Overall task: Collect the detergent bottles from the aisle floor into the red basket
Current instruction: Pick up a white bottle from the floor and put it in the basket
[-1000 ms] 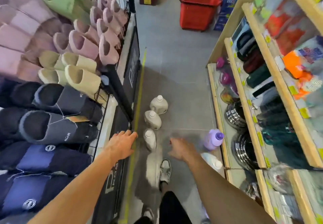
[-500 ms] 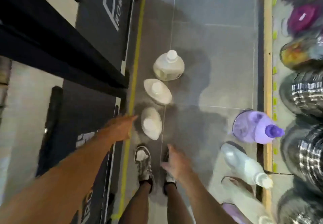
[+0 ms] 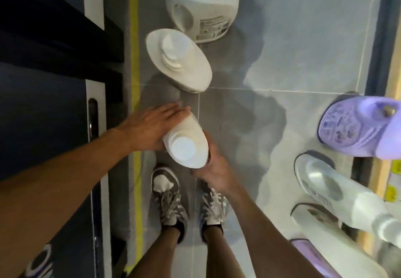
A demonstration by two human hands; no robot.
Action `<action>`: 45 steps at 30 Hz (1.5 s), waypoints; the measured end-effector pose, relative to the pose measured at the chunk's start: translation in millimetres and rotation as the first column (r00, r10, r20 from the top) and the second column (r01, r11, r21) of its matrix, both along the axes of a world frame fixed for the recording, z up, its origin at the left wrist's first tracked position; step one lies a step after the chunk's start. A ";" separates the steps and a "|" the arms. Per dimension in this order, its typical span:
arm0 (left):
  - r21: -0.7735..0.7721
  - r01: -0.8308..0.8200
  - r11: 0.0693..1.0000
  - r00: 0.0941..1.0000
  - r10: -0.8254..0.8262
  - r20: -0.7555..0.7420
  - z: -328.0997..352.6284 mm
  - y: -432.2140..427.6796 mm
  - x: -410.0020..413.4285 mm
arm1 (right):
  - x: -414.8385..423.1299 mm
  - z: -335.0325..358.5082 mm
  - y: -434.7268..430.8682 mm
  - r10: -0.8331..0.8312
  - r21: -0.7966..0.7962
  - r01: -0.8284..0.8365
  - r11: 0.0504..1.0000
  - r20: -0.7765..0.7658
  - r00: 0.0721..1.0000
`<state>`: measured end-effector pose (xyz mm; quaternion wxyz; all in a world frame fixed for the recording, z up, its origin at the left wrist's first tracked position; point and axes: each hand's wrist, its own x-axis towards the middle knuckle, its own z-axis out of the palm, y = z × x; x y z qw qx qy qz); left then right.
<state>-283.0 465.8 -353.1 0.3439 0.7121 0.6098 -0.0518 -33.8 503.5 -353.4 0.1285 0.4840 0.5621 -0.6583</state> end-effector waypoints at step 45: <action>0.411 -0.908 0.087 0.066 0.996 -0.064 838.9 -293.8 196.4 | -88.9 855.2 -64.3 0.991 0.616 -0.785 0.063 -0.131 -0.023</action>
